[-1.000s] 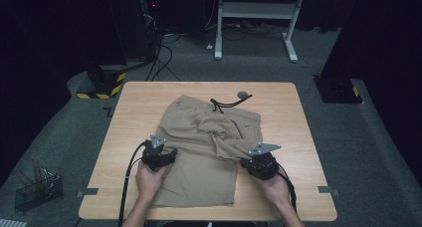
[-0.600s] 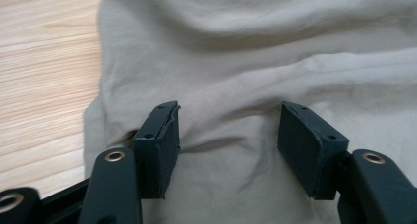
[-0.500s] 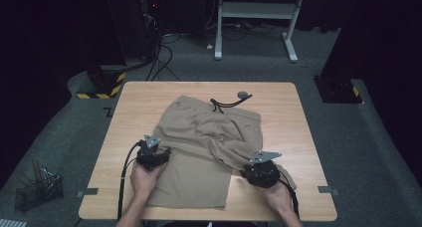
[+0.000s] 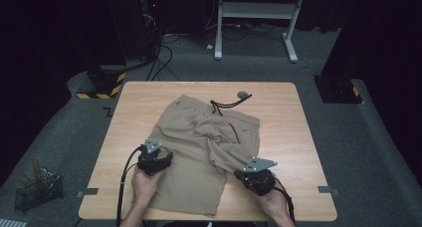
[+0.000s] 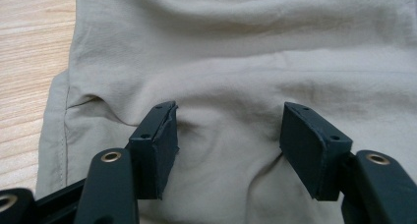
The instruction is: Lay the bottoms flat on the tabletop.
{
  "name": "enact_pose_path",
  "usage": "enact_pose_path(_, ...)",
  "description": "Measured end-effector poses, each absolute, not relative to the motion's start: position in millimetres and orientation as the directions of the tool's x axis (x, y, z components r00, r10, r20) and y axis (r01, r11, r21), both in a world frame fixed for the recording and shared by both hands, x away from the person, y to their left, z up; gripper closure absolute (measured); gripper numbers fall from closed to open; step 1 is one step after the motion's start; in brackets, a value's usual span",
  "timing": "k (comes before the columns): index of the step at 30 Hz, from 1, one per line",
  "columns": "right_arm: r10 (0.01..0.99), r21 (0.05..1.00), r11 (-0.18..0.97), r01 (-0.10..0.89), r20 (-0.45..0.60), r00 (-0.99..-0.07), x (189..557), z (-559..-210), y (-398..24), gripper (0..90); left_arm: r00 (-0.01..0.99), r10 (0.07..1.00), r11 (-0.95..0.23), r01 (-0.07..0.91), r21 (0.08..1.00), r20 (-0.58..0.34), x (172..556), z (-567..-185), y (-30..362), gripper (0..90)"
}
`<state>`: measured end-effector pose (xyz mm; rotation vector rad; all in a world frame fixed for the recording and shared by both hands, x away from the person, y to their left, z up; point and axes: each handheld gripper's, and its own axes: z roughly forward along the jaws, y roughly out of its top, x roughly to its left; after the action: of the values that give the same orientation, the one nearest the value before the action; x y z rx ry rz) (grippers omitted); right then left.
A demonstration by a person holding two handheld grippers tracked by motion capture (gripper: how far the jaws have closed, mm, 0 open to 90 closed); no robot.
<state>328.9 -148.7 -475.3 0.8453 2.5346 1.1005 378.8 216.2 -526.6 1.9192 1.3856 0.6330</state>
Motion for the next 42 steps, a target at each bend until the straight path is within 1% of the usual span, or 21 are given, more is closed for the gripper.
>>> enact_pose_path(3, 0.59, 0.748, 0.527, 0.403, 0.019, -0.808, 324, -469, -143, 89.1, 0.317, 0.949, -0.205, 0.62, 0.758, -0.002, 379, -527, 216, 38.4)
enact_pose_path(5, 0.526, 0.708, 0.55, 0.443, 0.118, -0.842, 326, -475, -137, 77.9, 0.316, 0.949, -0.205, 0.62, 0.757, -0.002, 379, -527, 216, 38.3)
enact_pose_path(7, 0.516, 0.702, 0.582, 0.411, 0.071, -0.853, 322, -481, -134, 77.4, 0.317, 0.949, -0.204, 0.621, 0.757, -0.004, 379, -527, 216, 38.0)
enact_pose_path(9, 0.566, 0.749, 0.497, 0.438, 0.102, -0.818, 322, -476, -150, 75.5, 0.315, 0.949, -0.204, 0.62, 0.757, -0.002, 379, -527, 216, 37.8)
enact_pose_path(10, 0.596, 0.769, 0.452, 0.452, 0.116, -0.794, 323, -473, -159, 72.4, 0.314, 0.949, -0.204, 0.62, 0.757, -0.001, 379, -527, 216, 37.6)
enact_pose_path(12, 0.699, 0.798, 0.351, 0.489, 0.125, -0.705, 329, -467, -187, 66.4, 0.313, 0.95, -0.204, 0.62, 0.757, -0.001, 379, -527, 216, 37.5)
enact_pose_path(13, 0.752, 0.797, 0.31, 0.519, 0.129, -0.647, 335, -467, -201, 65.5, 0.314, 0.95, -0.204, 0.62, 0.757, -0.001, 379, -527, 216, 37.5)
enact_pose_path(17, 0.842, 0.733, 0.265, 0.627, 0.141, -0.521, 362, -481, -227, 63.9, 0.312, 0.95, -0.203, 0.621, 0.757, -0.002, 379, -527, 216, 37.2)
enact_pose_path(20, 0.842, 0.692, 0.265, 0.671, 0.173, -0.511, 381, -492, -224, 59.2, 0.311, 0.95, -0.202, 0.621, 0.757, -0.002, 379, -527, 216, 37.1)
enact_pose_path(23, 0.828, 0.675, 0.288, 0.679, 0.18, -0.531, 396, -496, -206, 51.6, 0.311, 0.95, -0.203, 0.622, 0.756, -0.001, 379, -527, 216, 37.1)
enact_pose_path(24, 0.831, 0.655, 0.306, 0.691, 0.17, -0.529, 403, -499, -199, 51.9, 0.311, 0.95, -0.202, 0.622, 0.757, -0.002, 379, -527, 216, 37.1)
enact_pose_path(25, 0.842, 0.633, 0.329, 0.7, 0.139, -0.522, 411, -504, -191, 57.4, 0.311, 0.95, -0.203, 0.623, 0.756, -0.002, 379, -527, 216, 37.1)
enact_pose_path(26, 0.846, 0.616, 0.351, 0.705, 0.114, -0.521, 416, -506, -187, 65.8, 0.311, 0.95, -0.202, 0.622, 0.757, -0.002, 379, -527, 216, 37.1)
enact_pose_path(28, 0.841, 0.619, 0.404, 0.673, 0.038, -0.54, 426, -506, -181, 86.0, 0.31, 0.951, -0.201, 0.622, 0.757, -0.003, 379, -527, 216, 37.0)
enact_pose_path(29, 0.832, 0.612, 0.432, 0.663, 0.014, -0.555, 432, -505, -180, 89.0, 0.309, 0.951, -0.201, 0.622, 0.757, -0.001, 380, -527, 216, 37.0)
enact_pose_path(31, 0.827, 0.601, 0.493, 0.629, -0.099, -0.553, 448, -499, -176, 89.7, 0.302, 0.953, -0.192, 0.624, 0.758, -0.008, 381, -527, 217, 37.4)
enact_pose_path(35, 0.861, 0.625, 0.474, 0.62, -0.183, -0.474, 490, -478, -192, 89.8, 0.289, 0.957, -0.195, 0.627, 0.754, 0.007, 391, -527, 218, 38.1)
enact_pose_path(38, 0.897, 0.651, 0.428, 0.627, -0.222, -0.382, 523, -464, -208, 89.7, 0.284, 0.959, -0.197, 0.628, 0.753, 0.013, 403, -526, 218, 37.8)
enact_pose_path(40, 0.906, 0.646, 0.419, 0.638, -0.249, -0.343, 540, -464, -215, 89.2, 0.28, 0.96, -0.194, 0.632, 0.75, 0.012, 411, -526, 216, 36.6)
enact_pose_path(41, 0.908, 0.634, 0.416, 0.652, -0.252, -0.335, 546, -467, -217, 88.1, 0.265, 0.964, -0.179, 0.635, 0.751, 0.006, 414, -526, 216, 35.9)
enact_pose_path(42, 0.914, 0.627, 0.4, 0.669, -0.219, -0.342, 549, -471, -220, 82.9, 0.261, 0.965, -0.175, 0.637, 0.751, 0.003, 415, -526, 216, 35.9)
